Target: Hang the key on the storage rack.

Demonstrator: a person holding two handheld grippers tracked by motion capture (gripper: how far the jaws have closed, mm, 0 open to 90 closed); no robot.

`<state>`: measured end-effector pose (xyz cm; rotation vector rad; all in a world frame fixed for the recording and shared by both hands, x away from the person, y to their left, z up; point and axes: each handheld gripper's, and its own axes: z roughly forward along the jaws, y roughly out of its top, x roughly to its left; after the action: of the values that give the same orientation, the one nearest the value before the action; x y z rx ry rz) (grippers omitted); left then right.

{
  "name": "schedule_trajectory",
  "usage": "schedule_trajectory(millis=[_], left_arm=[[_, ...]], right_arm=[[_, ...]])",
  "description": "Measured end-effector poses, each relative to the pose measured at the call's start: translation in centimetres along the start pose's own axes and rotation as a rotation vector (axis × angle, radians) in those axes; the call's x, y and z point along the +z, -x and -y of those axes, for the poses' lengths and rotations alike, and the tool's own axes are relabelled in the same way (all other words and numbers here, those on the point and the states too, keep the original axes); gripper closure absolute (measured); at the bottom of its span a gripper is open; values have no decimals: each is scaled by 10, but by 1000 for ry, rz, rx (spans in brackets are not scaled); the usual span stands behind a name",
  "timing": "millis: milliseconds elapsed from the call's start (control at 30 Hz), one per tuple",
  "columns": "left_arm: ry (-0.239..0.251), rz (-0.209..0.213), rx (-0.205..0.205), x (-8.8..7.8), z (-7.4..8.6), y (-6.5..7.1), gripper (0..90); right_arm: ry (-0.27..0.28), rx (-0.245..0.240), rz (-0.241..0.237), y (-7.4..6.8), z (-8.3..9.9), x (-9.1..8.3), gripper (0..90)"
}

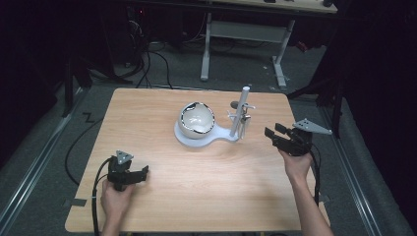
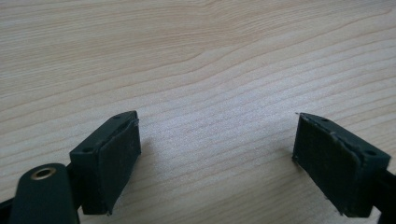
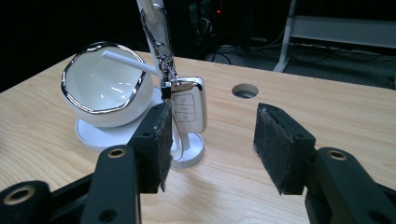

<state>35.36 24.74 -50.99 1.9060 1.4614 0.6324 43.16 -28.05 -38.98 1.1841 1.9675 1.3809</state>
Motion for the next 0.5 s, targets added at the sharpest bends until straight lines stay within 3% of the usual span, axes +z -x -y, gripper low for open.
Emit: schedule_trajectory(millis=[500], left_arm=[[0, 0, 0, 0, 0, 0, 154]], right_arm=[[4, 10, 16, 2, 9, -9, 481]])
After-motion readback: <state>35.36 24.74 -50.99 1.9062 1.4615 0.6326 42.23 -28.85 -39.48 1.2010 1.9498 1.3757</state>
